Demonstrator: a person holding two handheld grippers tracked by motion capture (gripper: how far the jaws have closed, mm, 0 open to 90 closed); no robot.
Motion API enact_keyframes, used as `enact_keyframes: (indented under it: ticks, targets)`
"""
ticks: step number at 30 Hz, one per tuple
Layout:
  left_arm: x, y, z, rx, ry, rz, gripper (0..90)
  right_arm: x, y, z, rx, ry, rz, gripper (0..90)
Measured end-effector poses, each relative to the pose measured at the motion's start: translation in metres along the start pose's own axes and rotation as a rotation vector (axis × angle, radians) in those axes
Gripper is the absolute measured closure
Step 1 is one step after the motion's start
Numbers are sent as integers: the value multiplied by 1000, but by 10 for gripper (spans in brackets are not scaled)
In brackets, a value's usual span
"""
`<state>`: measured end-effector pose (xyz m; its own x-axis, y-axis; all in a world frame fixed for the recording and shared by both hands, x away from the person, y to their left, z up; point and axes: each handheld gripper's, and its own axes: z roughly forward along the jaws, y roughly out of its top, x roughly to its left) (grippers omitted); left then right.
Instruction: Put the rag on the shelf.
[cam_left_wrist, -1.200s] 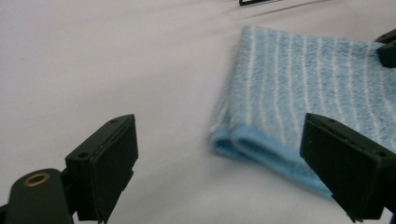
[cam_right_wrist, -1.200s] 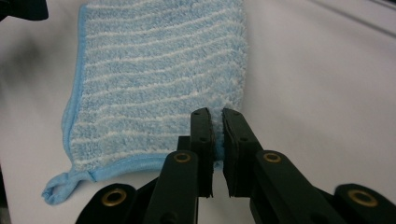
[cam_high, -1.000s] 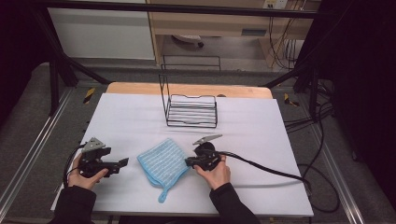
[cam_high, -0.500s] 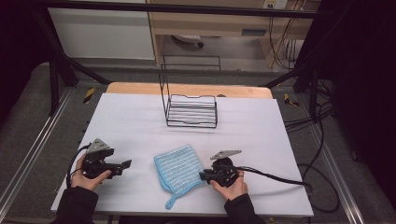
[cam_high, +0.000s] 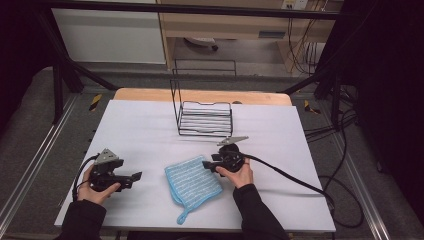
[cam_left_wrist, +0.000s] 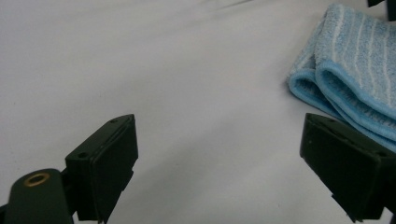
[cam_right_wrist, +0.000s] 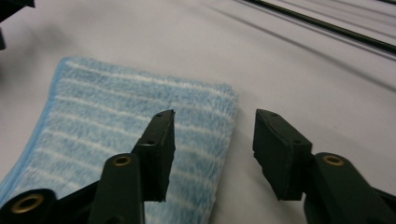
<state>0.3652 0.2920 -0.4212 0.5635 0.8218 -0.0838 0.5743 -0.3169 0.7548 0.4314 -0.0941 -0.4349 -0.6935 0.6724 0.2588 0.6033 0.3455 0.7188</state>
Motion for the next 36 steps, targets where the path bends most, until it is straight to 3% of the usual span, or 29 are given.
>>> enact_keyframes:
  ticks: [2, 3, 7, 10, 13, 16, 22, 27, 32, 36]
  targets:
    - [0, 0, 0, 0, 0, 1, 111, -5, 4, 16, 38, -5, 4, 570]
    - [0, 0, 0, -1, 0, 2, 111, -5, 4, 16, 38, -5, 4, 570]
    - [0, 0, 0, -4, 1, 2, 111, -5, 1, 21, 54, 20, 26, 719]
    - [-1, 0, 0, -1, -2, 3, 111, -1, 0, 17, 54, 11, 28, 810]
    - [-1, 0, -1, -3, -2, 7, 111, 3, 0, 5, 44, -37, 26, 841]
    - [-1, 0, 0, -2, -3, 2, 111, 3, -2, -2, 35, -53, 40, 844]
    - [-3, 0, 2, 5, -10, 7, 111, -5, -12, -22, 28, -118, 66, 831]
    - [-7, 0, 3, 9, -23, 22, 107, -13, -20, -21, -7, -95, 57, 725]
    - [-11, 1, 6, 16, -50, 42, 69, -17, -22, -33, -59, -74, 7, 438]
    - [-18, 5, 10, 25, -44, 55, 58, -19, -24, -48, -92, -45, -17, 259]
